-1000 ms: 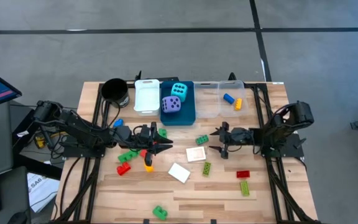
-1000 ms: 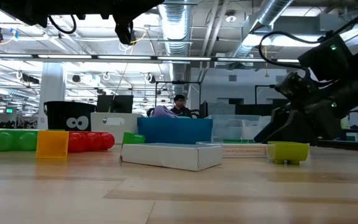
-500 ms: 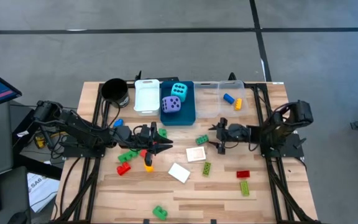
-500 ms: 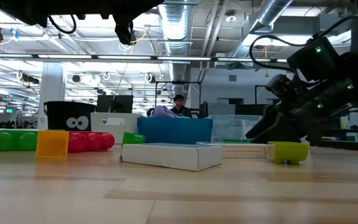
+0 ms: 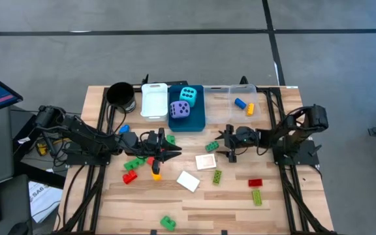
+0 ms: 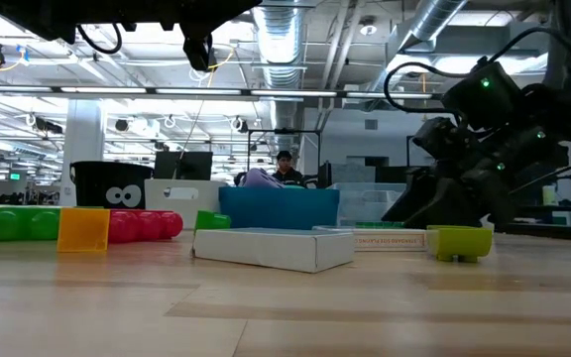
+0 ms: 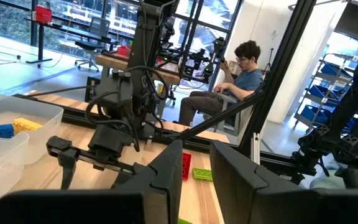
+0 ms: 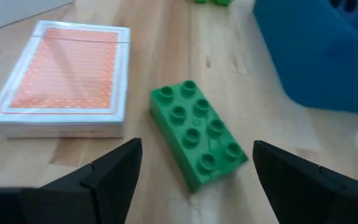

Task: Pick & Place Toys
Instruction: Put the small green game piece into the right transparent bin, then put the top small yellow and green game piece into the right transparent bin

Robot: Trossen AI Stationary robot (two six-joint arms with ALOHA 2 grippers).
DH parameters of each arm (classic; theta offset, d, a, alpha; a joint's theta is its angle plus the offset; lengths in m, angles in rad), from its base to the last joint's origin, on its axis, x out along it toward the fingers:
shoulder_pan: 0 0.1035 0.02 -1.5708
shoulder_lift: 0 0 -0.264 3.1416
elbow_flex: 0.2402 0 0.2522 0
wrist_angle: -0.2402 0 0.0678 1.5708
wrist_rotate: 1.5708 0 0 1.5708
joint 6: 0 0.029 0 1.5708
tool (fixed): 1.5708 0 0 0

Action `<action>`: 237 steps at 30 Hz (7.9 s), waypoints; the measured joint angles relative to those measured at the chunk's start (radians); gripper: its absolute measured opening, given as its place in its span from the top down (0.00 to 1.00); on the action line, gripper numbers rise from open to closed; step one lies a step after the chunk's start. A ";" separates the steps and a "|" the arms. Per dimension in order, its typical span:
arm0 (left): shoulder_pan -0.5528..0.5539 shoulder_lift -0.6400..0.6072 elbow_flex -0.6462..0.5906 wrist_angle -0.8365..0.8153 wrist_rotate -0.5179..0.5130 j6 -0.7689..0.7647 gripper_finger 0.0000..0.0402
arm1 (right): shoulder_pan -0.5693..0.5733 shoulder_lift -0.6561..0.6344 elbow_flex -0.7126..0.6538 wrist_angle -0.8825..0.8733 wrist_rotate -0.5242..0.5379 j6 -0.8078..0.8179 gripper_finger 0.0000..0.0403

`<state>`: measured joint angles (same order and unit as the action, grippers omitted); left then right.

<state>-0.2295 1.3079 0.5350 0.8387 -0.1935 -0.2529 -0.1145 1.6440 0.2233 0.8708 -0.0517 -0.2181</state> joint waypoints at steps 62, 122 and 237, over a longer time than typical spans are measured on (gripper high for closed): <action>-0.005 0.000 0.000 0.000 0.000 -0.044 0.81 | 0.002 -0.001 0.130 -0.276 -0.072 0.137 0.42; -0.005 0.000 0.000 -0.001 0.000 -0.044 0.81 | -0.275 -0.630 0.129 -0.861 0.717 0.562 0.56; -0.023 0.001 0.000 -0.039 0.000 -0.104 0.81 | 0.481 0.127 0.739 -1.367 0.031 0.122 0.60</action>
<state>-0.2523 1.3087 0.5354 0.7998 -0.1932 -0.3565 0.3663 1.7710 0.9619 -0.4957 -0.0204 -0.0963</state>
